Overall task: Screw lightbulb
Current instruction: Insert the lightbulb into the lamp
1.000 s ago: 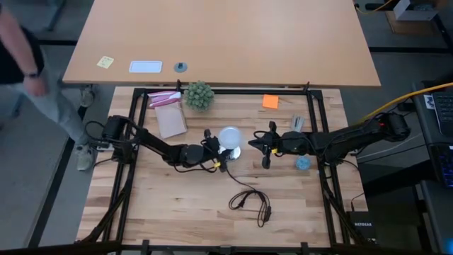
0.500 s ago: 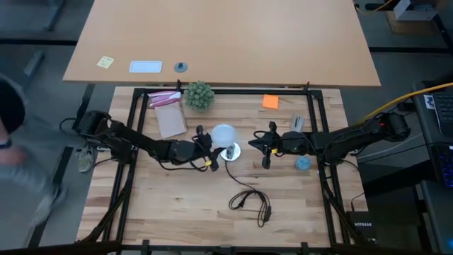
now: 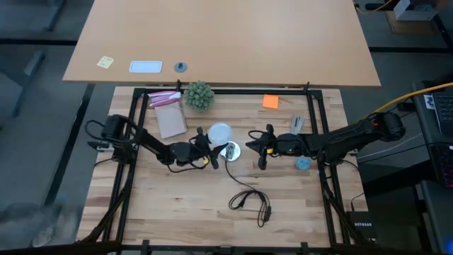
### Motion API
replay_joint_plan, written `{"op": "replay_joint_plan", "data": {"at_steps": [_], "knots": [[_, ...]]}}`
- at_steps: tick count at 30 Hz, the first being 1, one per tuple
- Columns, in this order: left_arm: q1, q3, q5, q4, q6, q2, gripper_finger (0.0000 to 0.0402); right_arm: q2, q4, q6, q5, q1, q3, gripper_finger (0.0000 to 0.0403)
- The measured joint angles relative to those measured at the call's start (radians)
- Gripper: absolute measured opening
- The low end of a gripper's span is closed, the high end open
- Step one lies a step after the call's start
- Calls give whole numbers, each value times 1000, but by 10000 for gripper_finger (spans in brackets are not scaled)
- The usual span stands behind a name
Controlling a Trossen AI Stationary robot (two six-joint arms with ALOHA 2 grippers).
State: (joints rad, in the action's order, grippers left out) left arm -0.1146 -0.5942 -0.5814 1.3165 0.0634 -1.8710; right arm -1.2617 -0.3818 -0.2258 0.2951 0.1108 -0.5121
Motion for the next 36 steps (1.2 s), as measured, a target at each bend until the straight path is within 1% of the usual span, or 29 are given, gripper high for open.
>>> {"op": "replay_joint_plan", "data": {"at_steps": [4,7,12,17,22,25,33,36], "knots": [[24,-1,87,31,42,-46,155,-111,-92,-12,17,0,0,21],[36,-1,104,32,52,-59,155,-185,-151,-14,51,0,0,21],[56,-6,165,27,53,-59,155,-254,-178,-38,106,0,0,21],[64,-32,182,-32,47,-59,155,-263,-173,-40,124,0,1,21],[64,-63,185,-40,34,-90,155,-263,-170,-40,124,0,1,21],[64,-66,184,-43,34,-108,155,-263,-168,-40,124,0,0,21],[64,-66,183,-57,33,-108,155,-263,-162,-39,124,0,1,21],[64,-66,183,-75,10,-108,155,-263,-166,-39,123,0,1,21]]}}
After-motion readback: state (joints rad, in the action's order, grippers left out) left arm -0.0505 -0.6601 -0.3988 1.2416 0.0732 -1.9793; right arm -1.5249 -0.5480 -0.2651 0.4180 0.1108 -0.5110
